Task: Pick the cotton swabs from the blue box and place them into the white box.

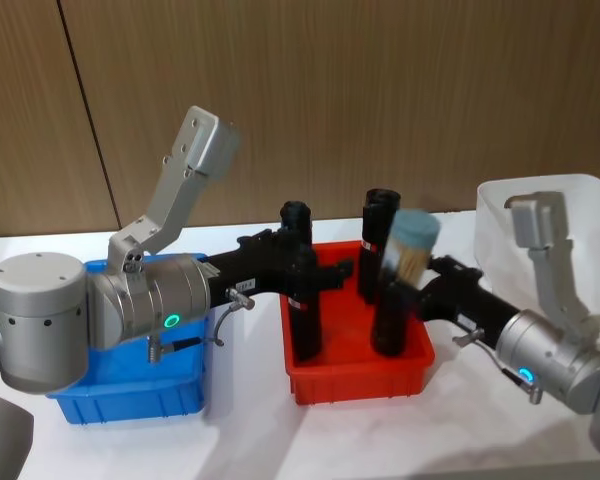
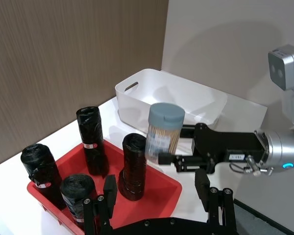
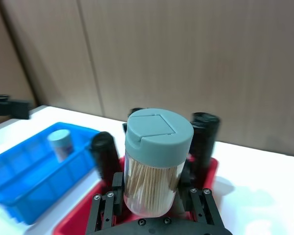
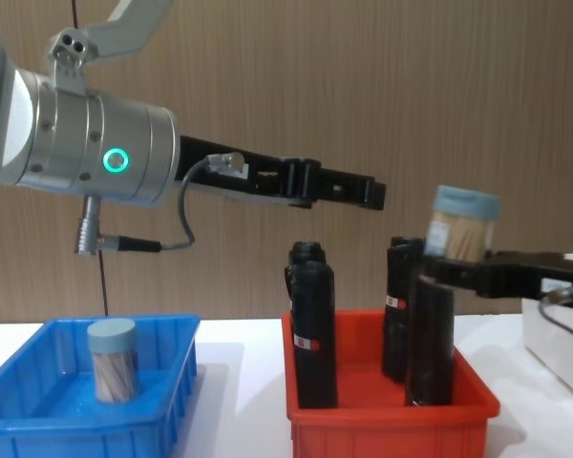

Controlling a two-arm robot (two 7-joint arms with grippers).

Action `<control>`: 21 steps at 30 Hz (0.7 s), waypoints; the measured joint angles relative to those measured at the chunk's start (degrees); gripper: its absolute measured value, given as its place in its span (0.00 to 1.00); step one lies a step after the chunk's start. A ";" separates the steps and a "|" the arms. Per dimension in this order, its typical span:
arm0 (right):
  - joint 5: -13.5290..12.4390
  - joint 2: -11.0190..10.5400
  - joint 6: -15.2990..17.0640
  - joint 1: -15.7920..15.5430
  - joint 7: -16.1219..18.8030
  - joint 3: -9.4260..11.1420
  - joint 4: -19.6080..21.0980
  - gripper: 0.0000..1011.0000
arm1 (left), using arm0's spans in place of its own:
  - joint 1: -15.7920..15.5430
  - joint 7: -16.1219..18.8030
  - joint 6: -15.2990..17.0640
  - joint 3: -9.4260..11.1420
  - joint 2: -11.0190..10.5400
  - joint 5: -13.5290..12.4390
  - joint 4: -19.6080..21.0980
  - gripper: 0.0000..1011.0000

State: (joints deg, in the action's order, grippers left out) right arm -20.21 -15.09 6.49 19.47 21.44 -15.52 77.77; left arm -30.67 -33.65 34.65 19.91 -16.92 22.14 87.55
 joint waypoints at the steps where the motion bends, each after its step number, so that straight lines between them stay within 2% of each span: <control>1: 0.01 -0.09 -0.09 0.06 -0.30 0.14 -0.13 0.65 | 0.00 0.00 0.00 0.00 0.00 0.00 0.00 0.99; 21: 3.06 -2.09 -2.78 1.73 -10.29 3.73 -3.51 0.65 | 0.00 0.00 0.00 0.00 0.00 0.00 0.00 0.99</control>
State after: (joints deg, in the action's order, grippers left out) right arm -17.16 -17.18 3.70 21.21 11.15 -11.79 74.26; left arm -30.67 -33.65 34.65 19.91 -16.92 22.15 87.55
